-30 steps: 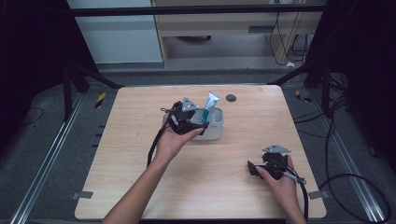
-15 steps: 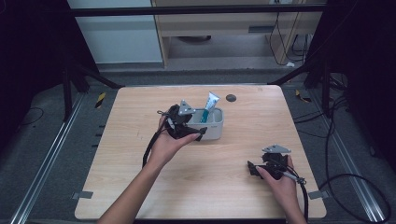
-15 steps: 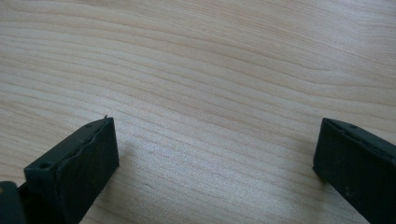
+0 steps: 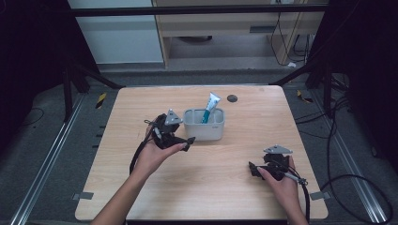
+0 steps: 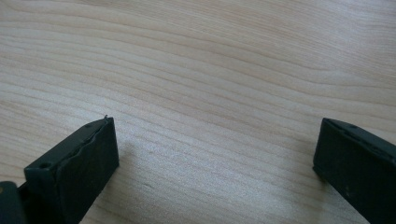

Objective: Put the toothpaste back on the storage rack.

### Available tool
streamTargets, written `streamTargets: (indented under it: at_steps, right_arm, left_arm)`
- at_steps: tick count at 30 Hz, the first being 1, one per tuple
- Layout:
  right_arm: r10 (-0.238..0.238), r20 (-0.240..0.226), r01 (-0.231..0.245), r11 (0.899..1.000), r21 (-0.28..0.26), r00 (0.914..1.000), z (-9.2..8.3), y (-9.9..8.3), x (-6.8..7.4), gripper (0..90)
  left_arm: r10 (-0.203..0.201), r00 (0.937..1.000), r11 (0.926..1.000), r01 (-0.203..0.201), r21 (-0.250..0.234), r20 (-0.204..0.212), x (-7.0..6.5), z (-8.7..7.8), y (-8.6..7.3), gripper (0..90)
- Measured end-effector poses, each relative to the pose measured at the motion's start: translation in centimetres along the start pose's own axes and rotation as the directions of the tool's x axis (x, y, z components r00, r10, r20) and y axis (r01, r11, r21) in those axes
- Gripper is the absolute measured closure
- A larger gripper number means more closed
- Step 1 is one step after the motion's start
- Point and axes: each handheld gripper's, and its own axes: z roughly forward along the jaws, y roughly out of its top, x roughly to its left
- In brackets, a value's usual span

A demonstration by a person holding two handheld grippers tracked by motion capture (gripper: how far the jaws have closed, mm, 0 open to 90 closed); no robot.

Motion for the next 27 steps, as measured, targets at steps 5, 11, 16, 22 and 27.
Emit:
streamTargets:
  at_steps: [5, 11, 16, 22, 27]
  right_arm:
    - [0.0, 0.0, 0.0, 1.0, 0.0, 1.0, 0.0, 0.0, 0.0, 0.4]
    - [0.0, 0.0, 0.0, 1.0, 0.0, 1.0, 0.0, 0.0, 0.0, 0.4]
    - [0.0, 0.0, 0.0, 1.0, 0.0, 1.0, 0.0, 0.0, 0.0, 0.3]
    - [0.0, 0.0, 0.0, 1.0, 0.0, 1.0, 0.0, 0.0, 0.0, 0.4]
    - [0.0, 0.0, 0.0, 1.0, 0.0, 1.0, 0.0, 0.0, 0.0, 0.4]
  left_arm:
    - [-0.008, 1.0, 0.9999, 0.008, 0.007, -0.004, 0.6, -0.5, -1.2, 5.5]
    - [-0.014, 0.9998, 0.999, 0.014, 0.041, -0.017, 1.3, -0.5, -3.1, 5.3]
    - [-0.032, 0.9992, 0.9969, 0.034, 0.071, -0.024, 1.9, 0.0, -4.7, 5.3]
    - [-0.048, 0.9985, 0.9939, 0.05, 0.098, -0.025, 2.2, 0.3, -6.1, 5.3]
    - [-0.052, 0.9981, 0.992, 0.055, 0.114, -0.032, 2.5, 0.4, -7.1, 5.2]
